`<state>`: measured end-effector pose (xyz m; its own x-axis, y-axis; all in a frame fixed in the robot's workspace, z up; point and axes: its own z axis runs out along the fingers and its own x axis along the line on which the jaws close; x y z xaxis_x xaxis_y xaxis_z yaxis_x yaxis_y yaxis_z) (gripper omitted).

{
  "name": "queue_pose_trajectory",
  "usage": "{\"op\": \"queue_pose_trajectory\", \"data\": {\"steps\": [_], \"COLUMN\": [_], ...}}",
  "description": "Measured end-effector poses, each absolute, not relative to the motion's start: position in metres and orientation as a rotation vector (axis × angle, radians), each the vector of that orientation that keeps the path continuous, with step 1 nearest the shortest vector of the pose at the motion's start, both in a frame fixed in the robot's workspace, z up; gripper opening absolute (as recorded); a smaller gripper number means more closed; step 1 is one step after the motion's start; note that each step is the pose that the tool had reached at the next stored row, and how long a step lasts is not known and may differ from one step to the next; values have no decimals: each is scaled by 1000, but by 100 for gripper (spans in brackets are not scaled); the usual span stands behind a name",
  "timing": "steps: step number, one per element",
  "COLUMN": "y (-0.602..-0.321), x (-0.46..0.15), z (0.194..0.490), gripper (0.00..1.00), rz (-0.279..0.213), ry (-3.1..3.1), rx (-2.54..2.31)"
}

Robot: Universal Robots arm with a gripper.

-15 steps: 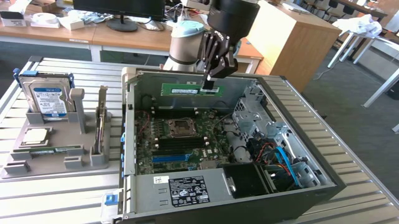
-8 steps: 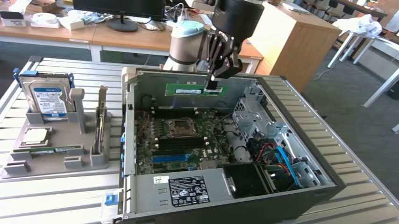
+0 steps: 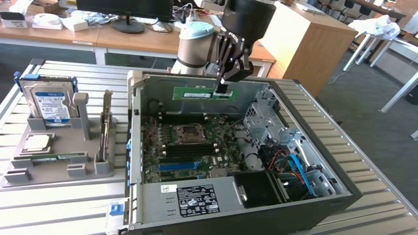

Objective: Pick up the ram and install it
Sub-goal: 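Pick up the ram and move it above insertion slot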

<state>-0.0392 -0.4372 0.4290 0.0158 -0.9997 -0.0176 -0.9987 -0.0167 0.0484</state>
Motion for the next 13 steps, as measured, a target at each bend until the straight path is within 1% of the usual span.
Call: {"op": "queue_pose_trajectory", "data": {"steps": [13], "y": [-416], "x": [-39], "z": [427], "gripper": [11], "rz": [-73], "ry": [-2188], "rx": [2224]}}
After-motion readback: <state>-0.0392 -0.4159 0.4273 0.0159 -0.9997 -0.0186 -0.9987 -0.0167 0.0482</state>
